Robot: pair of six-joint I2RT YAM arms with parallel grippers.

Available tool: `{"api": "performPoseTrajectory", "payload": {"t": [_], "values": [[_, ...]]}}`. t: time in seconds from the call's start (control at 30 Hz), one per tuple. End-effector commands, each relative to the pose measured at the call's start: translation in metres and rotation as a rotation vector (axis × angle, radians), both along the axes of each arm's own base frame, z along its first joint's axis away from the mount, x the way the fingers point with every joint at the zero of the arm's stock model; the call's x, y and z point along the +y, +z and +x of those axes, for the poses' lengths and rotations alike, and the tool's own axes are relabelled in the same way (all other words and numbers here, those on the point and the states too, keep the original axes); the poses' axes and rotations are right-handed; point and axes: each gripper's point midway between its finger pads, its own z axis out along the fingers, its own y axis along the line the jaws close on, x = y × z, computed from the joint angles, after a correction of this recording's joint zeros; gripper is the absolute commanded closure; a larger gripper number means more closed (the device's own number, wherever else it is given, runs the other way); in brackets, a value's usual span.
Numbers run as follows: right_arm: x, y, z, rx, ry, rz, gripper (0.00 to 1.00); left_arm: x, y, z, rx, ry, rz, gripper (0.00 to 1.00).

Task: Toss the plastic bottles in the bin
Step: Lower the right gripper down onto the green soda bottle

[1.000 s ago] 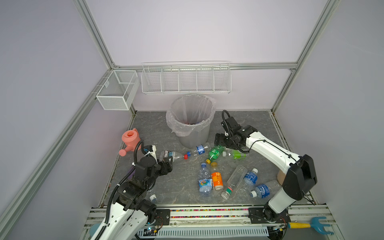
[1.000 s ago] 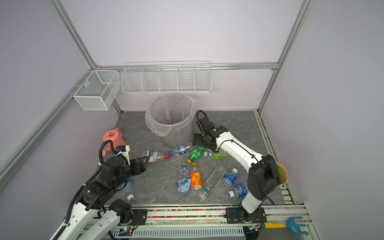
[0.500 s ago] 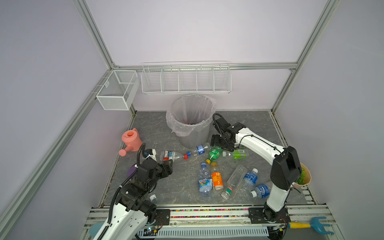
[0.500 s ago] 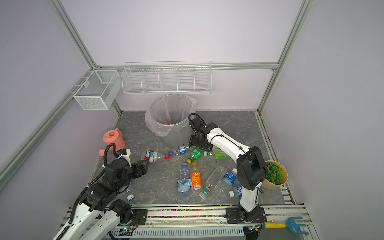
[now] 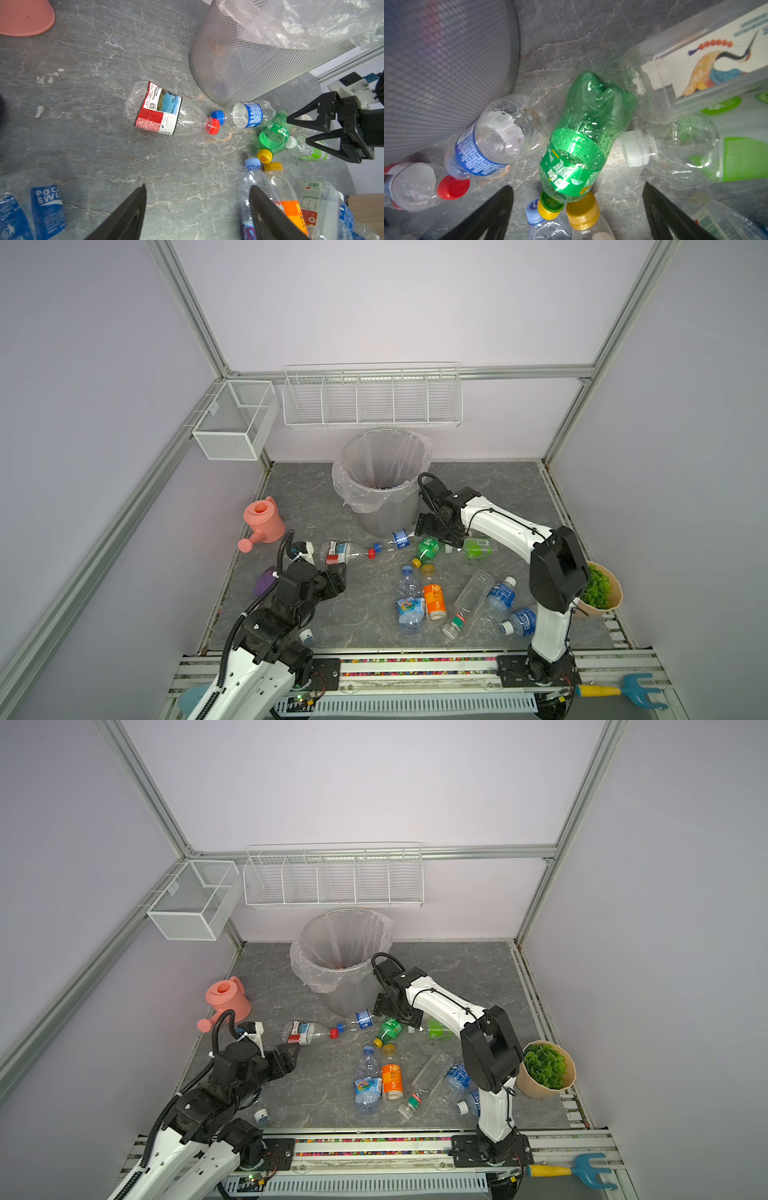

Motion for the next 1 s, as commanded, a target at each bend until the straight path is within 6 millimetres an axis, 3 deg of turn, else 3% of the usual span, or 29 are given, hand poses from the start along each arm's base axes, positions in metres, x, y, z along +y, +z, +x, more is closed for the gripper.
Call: {"api": "performPoseTrajectory", "payload": {"t": [0.0,0.97], "values": [[0.006,-0.001,0.001,-0.013,-0.018,-0.002,0.03,0.001,-0.002,-0.002,0.001,0.009,-0.008,0.23],[0.001,-0.045,-0.008,0.052,-0.043,-0.060,0.07,-0.001,-0.002,-0.008,-0.006,0.002,0.009,0.24]]}}
